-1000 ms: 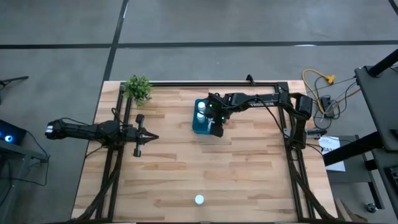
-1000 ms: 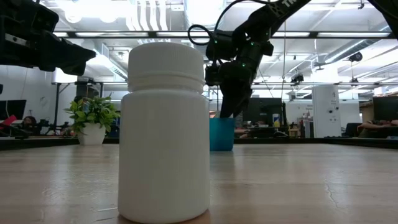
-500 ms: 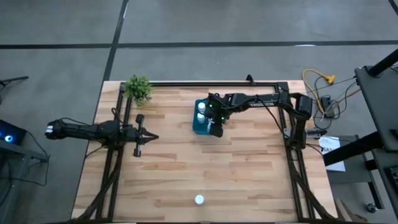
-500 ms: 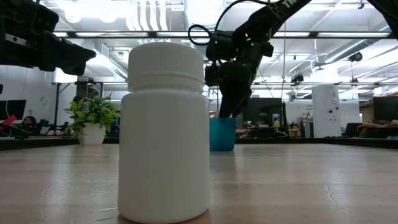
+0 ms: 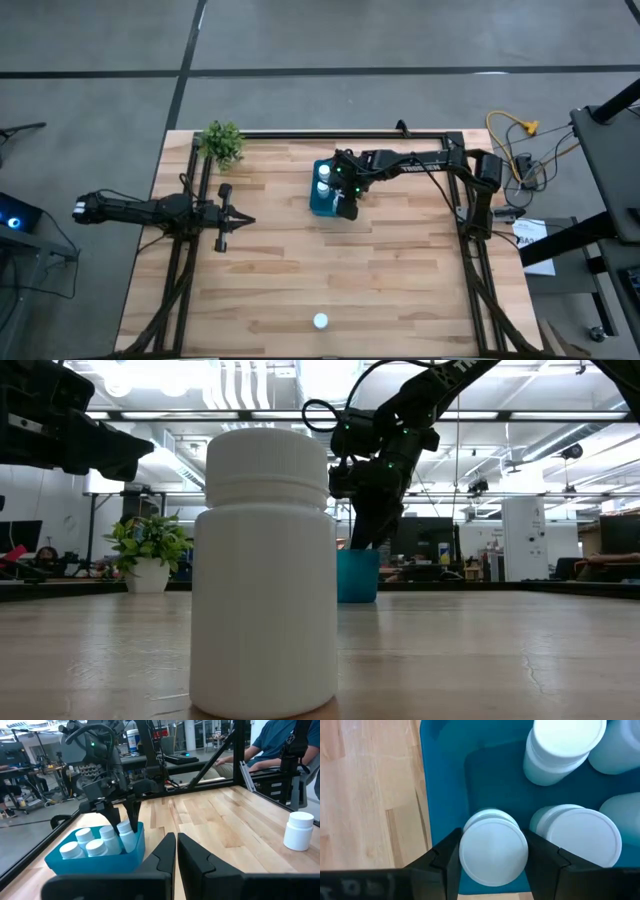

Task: Pick and place pill bottles into a basket
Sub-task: Put the top white pill bottle into the blue bin

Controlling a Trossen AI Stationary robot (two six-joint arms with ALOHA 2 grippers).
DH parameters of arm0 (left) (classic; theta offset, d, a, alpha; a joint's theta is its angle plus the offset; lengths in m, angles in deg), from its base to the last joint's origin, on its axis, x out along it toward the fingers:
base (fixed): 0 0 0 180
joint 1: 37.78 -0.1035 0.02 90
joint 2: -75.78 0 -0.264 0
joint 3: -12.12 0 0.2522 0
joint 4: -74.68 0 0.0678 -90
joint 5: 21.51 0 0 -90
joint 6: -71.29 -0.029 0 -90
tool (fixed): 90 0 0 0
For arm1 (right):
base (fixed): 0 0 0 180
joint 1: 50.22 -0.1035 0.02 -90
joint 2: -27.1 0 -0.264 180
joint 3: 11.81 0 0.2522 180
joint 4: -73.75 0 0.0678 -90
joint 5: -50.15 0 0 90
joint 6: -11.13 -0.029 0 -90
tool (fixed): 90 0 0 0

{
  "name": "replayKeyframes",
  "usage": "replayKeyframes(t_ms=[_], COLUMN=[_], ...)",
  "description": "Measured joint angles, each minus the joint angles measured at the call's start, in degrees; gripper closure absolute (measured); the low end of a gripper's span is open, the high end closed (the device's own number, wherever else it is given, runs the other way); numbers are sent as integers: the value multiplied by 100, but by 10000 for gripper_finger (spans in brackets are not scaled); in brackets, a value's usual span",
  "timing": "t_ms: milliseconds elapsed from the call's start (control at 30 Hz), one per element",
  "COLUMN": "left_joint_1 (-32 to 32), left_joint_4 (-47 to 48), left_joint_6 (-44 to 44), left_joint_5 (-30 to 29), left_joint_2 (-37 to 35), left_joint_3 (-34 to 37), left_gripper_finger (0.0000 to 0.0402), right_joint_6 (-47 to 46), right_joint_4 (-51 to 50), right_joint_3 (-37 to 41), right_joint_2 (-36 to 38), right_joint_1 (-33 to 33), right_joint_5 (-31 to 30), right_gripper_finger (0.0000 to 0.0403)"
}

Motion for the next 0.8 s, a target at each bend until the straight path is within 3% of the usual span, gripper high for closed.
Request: replayKeyframes(t_ms=[400,800], left_joint_1=[0,0], left_joint_4=[-2,0], left_joint_6=[-2,-4], left_joint_5=[0,0], left_joint_2=[0,0], left_joint_3=[0,0], left_gripper_finger=[401,401], right_joint_6=[0,-22], right_joint_4=[-89,-1069], right_joint_3=[-224,-849], right_joint_2=[0,0], right_joint_1=[-2,-42], right_joint_5=[107,107], right_gripper_finger=[248,248])
